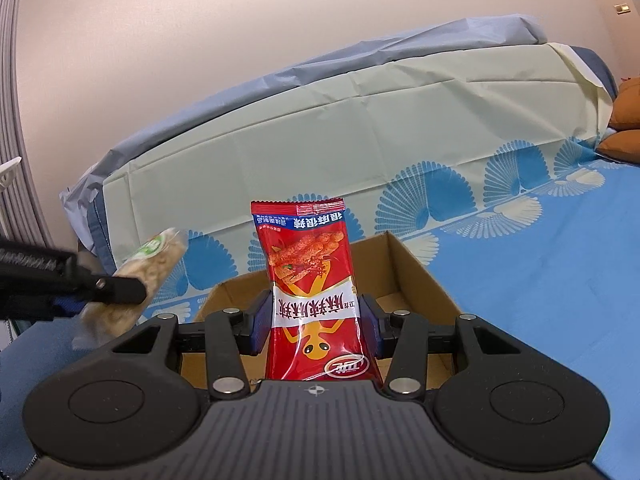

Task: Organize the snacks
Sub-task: 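Carry both bags over the cardboard box and release them inside, then move both tools back toward the remaining snacks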

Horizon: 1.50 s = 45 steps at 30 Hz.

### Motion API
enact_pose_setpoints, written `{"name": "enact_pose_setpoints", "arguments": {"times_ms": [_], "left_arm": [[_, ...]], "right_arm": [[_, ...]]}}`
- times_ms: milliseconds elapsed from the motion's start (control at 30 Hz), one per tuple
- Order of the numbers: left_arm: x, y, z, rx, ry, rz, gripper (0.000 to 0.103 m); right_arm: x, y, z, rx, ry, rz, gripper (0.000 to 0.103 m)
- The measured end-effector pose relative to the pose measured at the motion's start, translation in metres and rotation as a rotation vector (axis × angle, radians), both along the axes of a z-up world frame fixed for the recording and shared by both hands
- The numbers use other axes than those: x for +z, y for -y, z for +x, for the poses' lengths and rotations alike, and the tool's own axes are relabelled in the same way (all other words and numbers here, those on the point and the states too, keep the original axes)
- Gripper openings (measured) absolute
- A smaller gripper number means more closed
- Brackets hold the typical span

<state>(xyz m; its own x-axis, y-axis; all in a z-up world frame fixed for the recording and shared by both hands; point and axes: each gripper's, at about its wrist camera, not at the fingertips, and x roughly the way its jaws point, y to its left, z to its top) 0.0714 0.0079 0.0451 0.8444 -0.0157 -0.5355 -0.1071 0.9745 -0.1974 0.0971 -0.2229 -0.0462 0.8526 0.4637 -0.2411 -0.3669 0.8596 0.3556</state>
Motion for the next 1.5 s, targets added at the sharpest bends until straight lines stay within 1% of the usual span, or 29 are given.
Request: {"name": "enact_pose_setpoints", "arguments": {"times_ms": [33,67,100,133,200,333,433,500,533,600,633,700,733,800,867,900,967,1067,1167,1200,1233,1300,1400,1500], "left_arm": [[0.001,0.001,0.002,-0.005,-0.007,-0.002,0.061],[0.001,0.002,0.004,-0.012,-0.016,-0.003,0.080],[0.001,0.002,0.004,-0.012,-0.017,0.001,0.085],[0.000,0.002,0.002,-0.009,-0.015,0.008,0.085],[-0.002,0.000,-0.004,-0.006,-0.024,0.008,0.085],[-0.011,-0.014,-0.024,0.023,-0.036,-0.001,0.085],[-0.019,-0.028,-0.044,0.044,-0.044,0.008,0.079],[-0.024,-0.037,-0.057,0.048,-0.051,0.017,0.063],[-0.027,-0.042,-0.064,0.049,-0.057,0.027,0.059],[-0.032,-0.049,-0.077,0.051,-0.058,0.064,0.039],[-0.035,-0.053,-0.084,0.050,-0.055,0.083,0.034],[-0.041,-0.061,-0.098,0.053,-0.046,0.124,0.020],[-0.044,-0.067,-0.106,0.054,-0.042,0.146,0.018],[-0.052,-0.077,-0.118,0.049,-0.035,0.185,0.017],[-0.062,-0.092,-0.128,0.032,-0.032,0.220,0.017],[-0.067,-0.099,-0.132,0.024,-0.031,0.241,0.017],[-0.078,-0.115,-0.137,0.019,-0.032,0.275,0.017],[-0.092,-0.138,-0.142,0.013,-0.015,0.287,0.017],[-0.113,-0.153,-0.144,0.012,-0.014,0.298,0.017],[-0.122,-0.157,-0.144,0.014,-0.033,0.288,0.017],[-0.126,-0.162,-0.141,0.023,-0.062,0.258,0.017],[-0.126,-0.170,-0.141,0.054,-0.035,0.219,0.017],[-0.129,-0.178,-0.139,0.073,-0.046,0.174,0.017],[-0.127,-0.187,-0.140,0.082,-0.029,0.118,0.018]], "right_arm": [[-0.001,-0.001,0.001,0.002,-0.004,-0.006,0.052],[-0.001,-0.004,0.001,0.003,-0.017,-0.017,0.062],[-0.003,-0.007,0.003,0.006,-0.033,-0.034,0.071],[-0.003,-0.009,0.002,-0.003,-0.033,-0.051,0.085],[0.000,-0.011,-0.001,-0.013,-0.005,-0.069,0.086],[-0.002,-0.012,-0.002,-0.011,-0.009,-0.088,0.085],[-0.003,-0.016,-0.003,-0.005,-0.009,-0.115,0.085],[-0.002,-0.019,-0.005,0.001,-0.003,-0.136,0.085],[-0.002,-0.022,-0.007,0.006,0.003,-0.149,0.085],[-0.002,-0.026,-0.011,0.015,0.020,-0.173,0.085],[-0.002,-0.028,-0.013,0.021,0.026,-0.182,0.085],[-0.001,-0.033,-0.018,0.030,0.040,-0.199,0.082],[0.000,-0.035,-0.020,0.036,0.045,-0.206,0.079],[0.001,-0.039,-0.026,0.048,0.057,-0.219,0.074],[0.003,-0.043,-0.030,0.066,0.068,-0.228,0.063],[0.003,-0.044,-0.032,0.075,0.069,-0.230,0.060],[0.004,-0.047,-0.035,0.090,0.072,-0.235,0.050],[0.005,-0.049,-0.040,0.105,0.064,-0.227,0.044],[0.005,-0.054,-0.045,0.108,0.044,-0.217,0.043],[0.004,-0.057,-0.048,0.110,0.038,-0.216,0.043],[0.003,-0.060,-0.051,0.112,0.033,-0.218,0.043],[0.001,-0.067,-0.057,0.123,0.029,-0.232,0.043],[-0.001,-0.080,-0.066,0.150,0.047,-0.275,0.043],[-0.002,-0.096,-0.076,0.197,0.075,-0.325,0.042]]}}
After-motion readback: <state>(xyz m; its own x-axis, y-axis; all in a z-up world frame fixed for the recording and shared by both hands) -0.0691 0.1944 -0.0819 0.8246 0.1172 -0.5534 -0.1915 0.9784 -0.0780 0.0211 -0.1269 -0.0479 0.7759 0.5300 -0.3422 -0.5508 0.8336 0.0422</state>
